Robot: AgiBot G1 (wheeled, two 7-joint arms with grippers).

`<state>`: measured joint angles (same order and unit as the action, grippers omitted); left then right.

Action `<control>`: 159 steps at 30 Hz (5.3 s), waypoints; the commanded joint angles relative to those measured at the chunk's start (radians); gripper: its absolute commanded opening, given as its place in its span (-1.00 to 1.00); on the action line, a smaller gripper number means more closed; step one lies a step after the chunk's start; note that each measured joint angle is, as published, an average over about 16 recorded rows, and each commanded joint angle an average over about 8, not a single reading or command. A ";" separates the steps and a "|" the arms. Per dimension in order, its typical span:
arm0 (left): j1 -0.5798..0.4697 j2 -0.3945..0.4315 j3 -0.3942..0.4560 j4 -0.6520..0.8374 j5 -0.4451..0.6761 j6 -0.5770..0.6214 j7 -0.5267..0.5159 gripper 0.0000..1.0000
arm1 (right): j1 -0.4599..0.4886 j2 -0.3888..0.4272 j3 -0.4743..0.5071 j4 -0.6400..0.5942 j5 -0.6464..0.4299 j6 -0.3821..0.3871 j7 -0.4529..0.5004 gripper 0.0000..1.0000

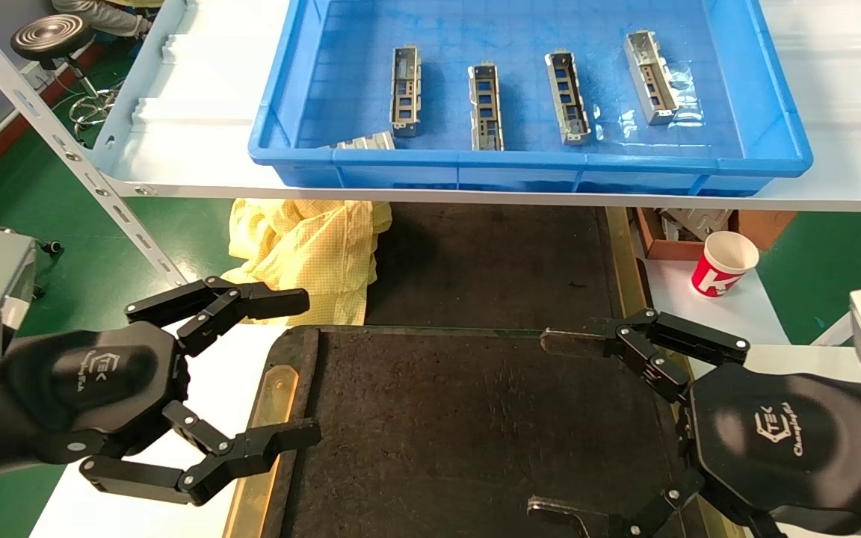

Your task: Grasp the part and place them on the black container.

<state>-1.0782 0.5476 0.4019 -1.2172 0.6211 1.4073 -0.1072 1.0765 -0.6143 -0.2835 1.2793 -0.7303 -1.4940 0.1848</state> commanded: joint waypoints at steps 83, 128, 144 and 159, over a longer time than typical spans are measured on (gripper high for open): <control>0.000 0.000 0.000 0.000 0.000 0.000 0.000 -1.00 | 0.529 -0.160 -0.104 -0.353 -0.247 0.140 0.174 1.00; 0.000 0.000 0.000 0.000 0.000 0.000 0.000 -1.00 | 1.006 -0.508 -0.353 -1.199 -0.713 0.455 0.146 0.98; 0.000 0.000 0.000 0.000 0.000 0.000 0.000 -1.00 | 1.008 -0.530 -0.354 -1.243 -0.715 0.494 0.125 -1.00; 0.000 0.000 0.000 0.000 0.000 0.000 0.000 1.00 | 1.007 -0.533 -0.359 -1.263 -0.723 0.509 0.106 -1.00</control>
<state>-1.0782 0.5476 0.4019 -1.2172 0.6211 1.4073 -0.1072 2.0831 -1.1471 -0.6402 0.0190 -1.4500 -0.9865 0.2878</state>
